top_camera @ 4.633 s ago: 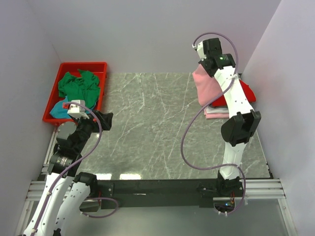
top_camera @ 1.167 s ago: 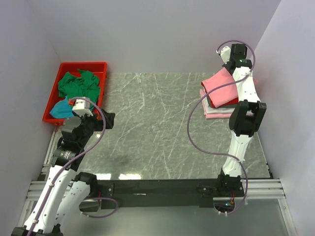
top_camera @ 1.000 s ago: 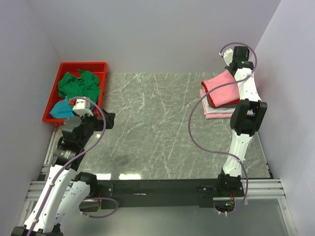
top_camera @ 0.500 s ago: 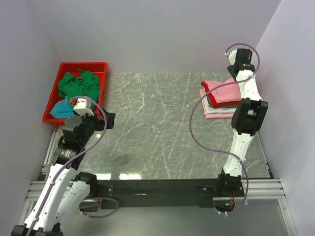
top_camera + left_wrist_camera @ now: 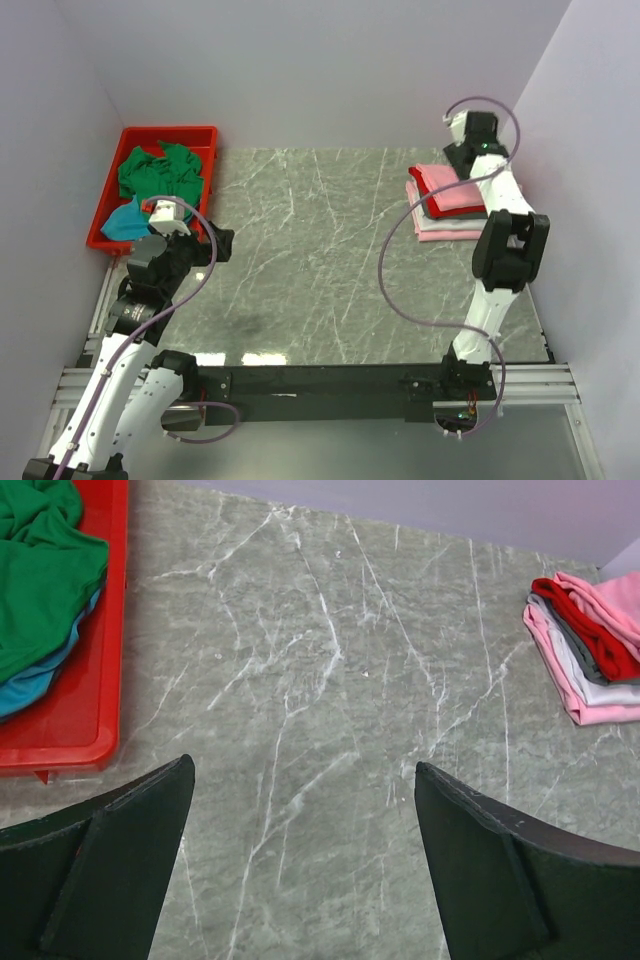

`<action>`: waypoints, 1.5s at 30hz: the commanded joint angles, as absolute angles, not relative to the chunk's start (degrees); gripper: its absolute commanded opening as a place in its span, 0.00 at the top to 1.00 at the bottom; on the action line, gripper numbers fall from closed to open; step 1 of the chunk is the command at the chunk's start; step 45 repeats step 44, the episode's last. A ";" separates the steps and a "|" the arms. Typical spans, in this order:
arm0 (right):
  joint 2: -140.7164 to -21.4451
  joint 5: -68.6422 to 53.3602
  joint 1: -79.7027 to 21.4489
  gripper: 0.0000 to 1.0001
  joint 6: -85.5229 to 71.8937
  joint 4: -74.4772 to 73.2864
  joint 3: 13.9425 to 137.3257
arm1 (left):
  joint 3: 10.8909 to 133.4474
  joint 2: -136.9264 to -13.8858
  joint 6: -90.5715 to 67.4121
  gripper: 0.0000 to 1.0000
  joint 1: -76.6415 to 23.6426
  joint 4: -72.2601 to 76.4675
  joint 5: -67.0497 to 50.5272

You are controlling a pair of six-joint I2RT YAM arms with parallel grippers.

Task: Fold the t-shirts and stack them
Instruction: Neatly place the folded tshirt to the corner, then reset both grippers

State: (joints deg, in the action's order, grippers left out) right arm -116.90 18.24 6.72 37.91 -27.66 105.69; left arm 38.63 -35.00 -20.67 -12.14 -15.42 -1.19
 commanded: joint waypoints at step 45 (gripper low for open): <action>-42.19 7.83 3.25 0.10 -3.96 -11.43 44.03 | 39.02 -32.52 -18.98 0.00 -1.14 -17.05 -1.67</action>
